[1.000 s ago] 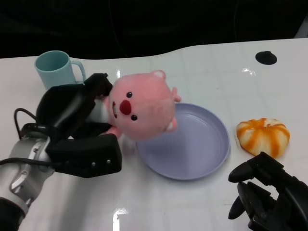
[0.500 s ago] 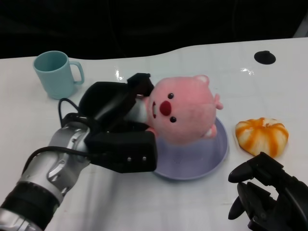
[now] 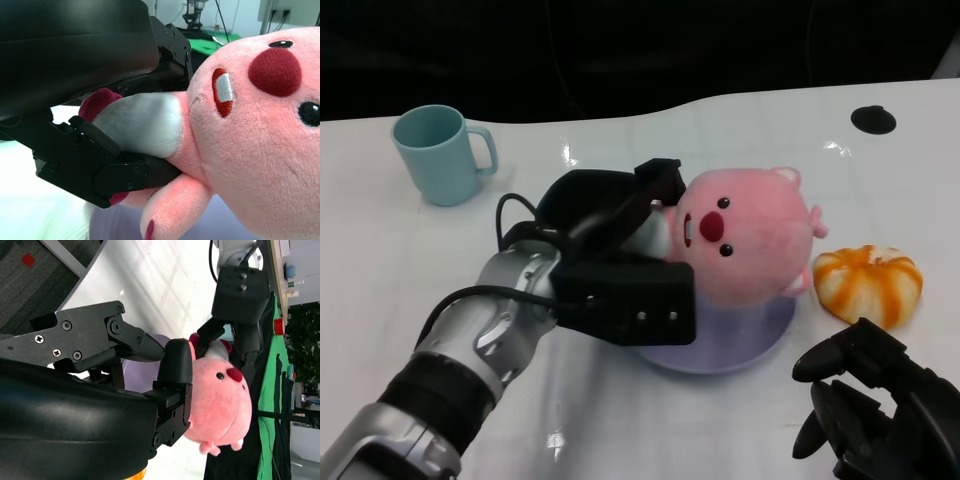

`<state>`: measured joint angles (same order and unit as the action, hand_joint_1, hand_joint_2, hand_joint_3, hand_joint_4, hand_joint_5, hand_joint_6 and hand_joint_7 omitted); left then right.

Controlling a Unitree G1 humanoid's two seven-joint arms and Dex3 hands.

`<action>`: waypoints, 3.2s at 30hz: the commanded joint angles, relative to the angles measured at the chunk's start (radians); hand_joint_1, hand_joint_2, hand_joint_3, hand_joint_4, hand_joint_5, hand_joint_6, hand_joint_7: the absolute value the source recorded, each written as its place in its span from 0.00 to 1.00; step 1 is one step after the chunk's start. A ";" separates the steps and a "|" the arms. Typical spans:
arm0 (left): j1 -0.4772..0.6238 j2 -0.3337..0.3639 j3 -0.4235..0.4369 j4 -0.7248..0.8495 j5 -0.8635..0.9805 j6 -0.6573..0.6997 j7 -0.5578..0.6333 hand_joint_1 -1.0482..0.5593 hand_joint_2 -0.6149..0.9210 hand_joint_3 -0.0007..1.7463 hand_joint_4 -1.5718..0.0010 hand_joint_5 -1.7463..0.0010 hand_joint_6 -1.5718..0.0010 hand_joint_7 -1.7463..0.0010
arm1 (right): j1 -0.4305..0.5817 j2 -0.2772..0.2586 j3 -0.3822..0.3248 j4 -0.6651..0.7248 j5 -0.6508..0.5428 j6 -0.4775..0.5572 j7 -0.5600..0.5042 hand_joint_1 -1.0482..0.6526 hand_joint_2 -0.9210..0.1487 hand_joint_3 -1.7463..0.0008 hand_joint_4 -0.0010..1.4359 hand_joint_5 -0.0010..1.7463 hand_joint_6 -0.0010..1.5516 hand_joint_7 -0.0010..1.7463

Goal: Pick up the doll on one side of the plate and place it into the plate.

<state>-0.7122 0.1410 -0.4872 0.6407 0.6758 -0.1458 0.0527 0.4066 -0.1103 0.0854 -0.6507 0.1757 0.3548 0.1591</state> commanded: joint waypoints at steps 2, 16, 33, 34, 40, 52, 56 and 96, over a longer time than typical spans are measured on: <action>-0.033 -0.012 -0.013 0.050 0.007 0.009 -0.006 0.52 0.73 0.59 0.43 0.00 0.57 0.00 | 0.009 -0.009 0.000 -0.012 -0.004 -0.003 -0.001 0.44 0.00 0.64 0.33 1.00 0.21 0.98; -0.045 -0.001 -0.015 0.076 -0.014 -0.024 -0.058 0.41 1.00 0.15 0.67 0.54 0.59 0.98 | 0.011 -0.015 0.006 -0.010 -0.022 -0.020 0.000 0.44 0.00 0.64 0.33 1.00 0.22 0.98; 0.008 0.102 -0.009 -0.144 -0.002 0.011 -0.186 0.01 1.00 0.36 1.00 1.00 1.00 1.00 | 0.005 -0.015 0.001 -0.004 -0.022 -0.017 0.004 0.44 0.00 0.64 0.33 1.00 0.22 0.97; 0.014 0.110 -0.005 -0.167 -0.003 0.015 -0.195 0.01 1.00 0.36 1.00 1.00 1.00 1.00 | 0.005 -0.014 0.000 -0.003 -0.021 -0.019 0.004 0.44 0.00 0.64 0.33 1.00 0.22 0.97; 0.051 0.154 0.022 -0.285 -0.012 0.032 -0.241 0.00 1.00 0.36 1.00 1.00 1.00 1.00 | 0.004 -0.011 -0.001 -0.005 -0.019 -0.012 0.000 0.44 0.00 0.64 0.33 1.00 0.23 0.97; 0.195 0.225 0.170 -0.448 -0.210 -0.008 -0.327 0.05 1.00 0.30 0.96 0.98 0.97 0.99 | 0.001 -0.011 -0.004 -0.005 -0.012 -0.008 0.003 0.44 0.00 0.64 0.33 1.00 0.22 0.97; 0.248 0.233 0.224 -0.473 -0.302 -0.030 -0.351 0.10 1.00 0.27 0.93 0.95 0.94 0.97 | 0.002 -0.012 0.000 -0.009 -0.019 -0.009 0.000 0.44 0.00 0.65 0.33 1.00 0.23 0.97; 0.787 0.148 0.528 -0.994 -0.947 0.600 -0.392 0.61 0.80 0.63 0.52 0.00 0.55 0.18 | -0.015 -0.011 -0.011 0.004 0.003 -0.004 0.015 0.43 0.00 0.65 0.34 1.00 0.23 0.97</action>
<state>0.0635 0.2791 0.0288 -0.3324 -0.2687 0.4331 -0.3543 0.3949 -0.1126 0.0820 -0.6455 0.1744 0.3517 0.1724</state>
